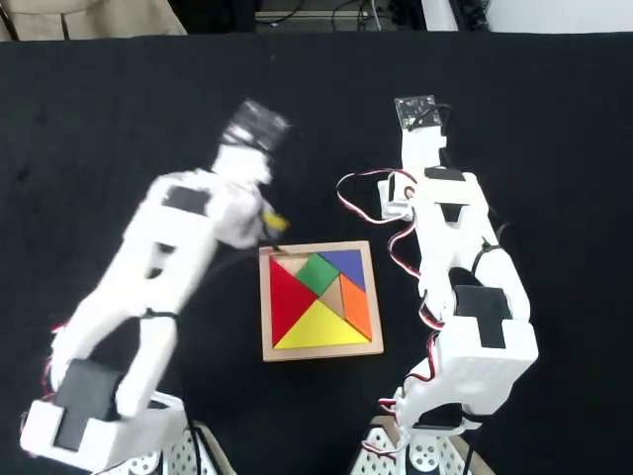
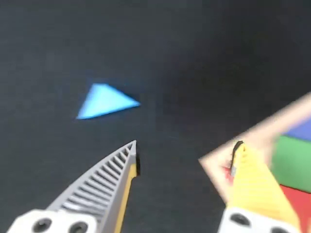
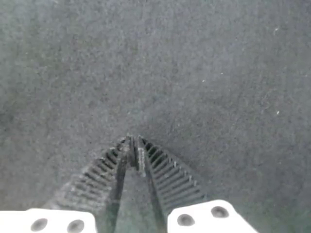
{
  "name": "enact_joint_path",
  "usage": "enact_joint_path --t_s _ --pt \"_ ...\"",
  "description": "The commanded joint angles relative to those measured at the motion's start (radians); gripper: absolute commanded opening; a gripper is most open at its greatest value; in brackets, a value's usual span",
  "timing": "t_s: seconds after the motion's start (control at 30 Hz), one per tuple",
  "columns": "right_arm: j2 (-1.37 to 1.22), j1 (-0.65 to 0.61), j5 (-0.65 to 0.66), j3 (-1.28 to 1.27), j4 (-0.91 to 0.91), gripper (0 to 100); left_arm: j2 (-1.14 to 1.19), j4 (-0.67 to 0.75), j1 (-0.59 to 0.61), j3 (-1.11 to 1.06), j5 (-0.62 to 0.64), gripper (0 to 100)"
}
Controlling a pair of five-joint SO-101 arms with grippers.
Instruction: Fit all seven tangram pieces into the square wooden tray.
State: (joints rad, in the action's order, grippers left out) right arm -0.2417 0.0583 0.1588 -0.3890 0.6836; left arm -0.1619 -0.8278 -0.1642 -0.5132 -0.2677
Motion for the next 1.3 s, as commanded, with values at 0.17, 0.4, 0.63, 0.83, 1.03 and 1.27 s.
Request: enact_joint_path --t_s 0.17,0.4,0.63,0.83,1.03,1.27 --pt "0.012 0.011 -0.005 0.056 -0.012 1.1 0.287 -0.219 0.157 0.420 -0.183 31" --pt "0.007 0.011 -0.005 0.056 -0.015 1.1 0.606 -0.221 0.174 0.746 -0.038 31" --pt "0.007 0.008 -0.005 0.056 -0.015 1.1 0.778 -0.190 0.211 0.906 -0.048 31" --pt "0.008 0.006 -0.005 0.056 -0.015 1.1 0.850 -0.204 0.222 0.914 -0.063 31" --pt "0.008 0.006 -0.005 0.056 -0.015 1.1 0.848 -0.348 0.262 0.924 -0.196 31" --pt "0.007 0.005 -0.005 0.056 -0.015 1.1 0.850 -0.293 0.380 0.955 -0.178 31"
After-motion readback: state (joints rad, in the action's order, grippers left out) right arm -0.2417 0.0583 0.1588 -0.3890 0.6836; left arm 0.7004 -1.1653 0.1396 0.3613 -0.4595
